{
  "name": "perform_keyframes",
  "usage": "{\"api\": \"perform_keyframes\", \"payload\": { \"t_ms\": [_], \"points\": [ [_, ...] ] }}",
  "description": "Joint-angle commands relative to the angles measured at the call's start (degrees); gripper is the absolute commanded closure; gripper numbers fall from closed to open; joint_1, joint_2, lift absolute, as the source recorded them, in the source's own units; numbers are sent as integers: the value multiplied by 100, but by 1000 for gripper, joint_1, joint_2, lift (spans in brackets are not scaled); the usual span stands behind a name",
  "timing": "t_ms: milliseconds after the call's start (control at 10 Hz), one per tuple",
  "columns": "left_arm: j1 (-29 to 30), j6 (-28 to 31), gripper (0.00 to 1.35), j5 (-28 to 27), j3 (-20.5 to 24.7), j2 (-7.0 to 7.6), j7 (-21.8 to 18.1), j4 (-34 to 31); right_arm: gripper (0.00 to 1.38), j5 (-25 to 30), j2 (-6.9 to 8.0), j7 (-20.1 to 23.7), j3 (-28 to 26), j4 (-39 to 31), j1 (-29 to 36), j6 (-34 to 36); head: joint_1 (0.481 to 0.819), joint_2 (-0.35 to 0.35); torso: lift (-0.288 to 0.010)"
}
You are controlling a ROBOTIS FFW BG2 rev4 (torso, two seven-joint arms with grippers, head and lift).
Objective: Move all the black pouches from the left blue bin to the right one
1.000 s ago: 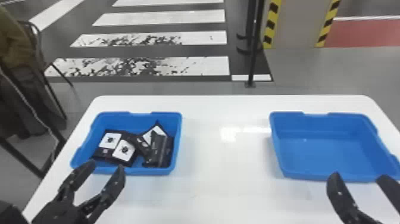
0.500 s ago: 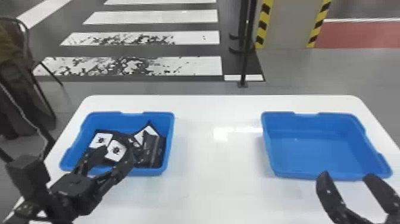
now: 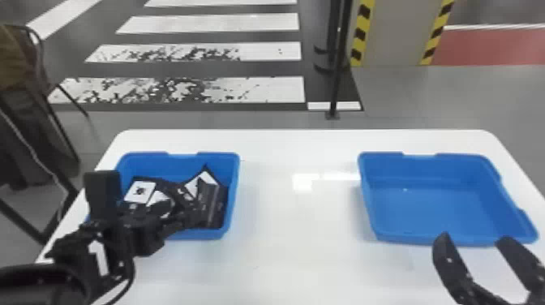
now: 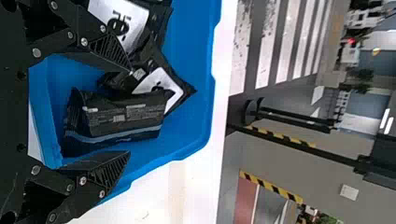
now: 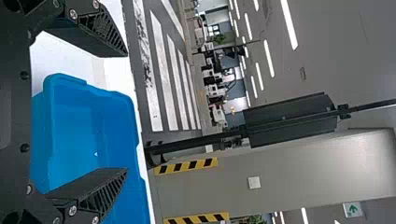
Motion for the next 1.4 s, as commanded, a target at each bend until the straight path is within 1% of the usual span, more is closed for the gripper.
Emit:
{"api": "perform_keyframes", "payload": {
  "t_ms": [0, 100, 200, 300, 400, 500, 600, 700, 900, 1000, 1100, 1200, 1300],
  "points": [
    [-514, 331, 440, 125, -164, 133, -68, 594, 154, -9, 0, 0, 11, 18, -14, 0, 695, 40, -140],
    [-781, 654, 440, -12, -222, 169, -112, 734, 154, -9, 0, 0, 11, 18, -28, 0, 695, 26, -140],
    [-1006, 767, 440, -80, -244, 177, -121, 973, 154, -21, 0, 0, 11, 32, -28, 0, 695, 23, -140],
    [-1287, 879, 440, -92, -244, 177, -261, 1381, 154, -21, 0, 0, 11, 32, -43, 0, 695, 25, -140],
    [-1526, 936, 450, -92, -313, 213, -437, 1747, 154, -21, 0, 0, 11, 46, -57, 0, 695, 25, -140],
    [-1709, 1034, 481, 23, -416, 256, -534, 2042, 154, -32, 0, 0, 23, 60, -71, 0, 695, 19, -140],
    [-1695, 936, 484, 240, -507, 274, -560, 2112, 156, -32, 0, 0, 23, 60, -71, 0, 695, 9, -140],
    [-1709, 950, 527, 354, -530, 265, -569, 2155, 154, -55, 0, 0, 34, 102, -71, 0, 695, 1, -140],
    [-1667, 893, 1138, 400, -553, 256, -604, 2225, 156, -67, 9, 0, 34, 102, -85, 0, 695, -26, -140],
    [-1639, 837, 1211, 274, -564, 256, -666, 2211, 156, -101, 9, 0, 34, 102, -71, 0, 695, -31, -140],
    [-1555, 865, 1211, 160, -553, 283, -762, 1972, 156, -112, 9, 0, 34, 74, -57, 0, 695, -32, -140],
    [-1273, 1217, 1211, 23, -382, 292, -762, 1325, 156, -112, 9, 0, 34, 60, -57, 0, 695, -31, -140],
    [-936, 1358, 1211, 23, -187, 300, -789, 777, 156, -124, 9, 9, 34, 60, -57, 0, 695, -21, -140]
  ]
}}
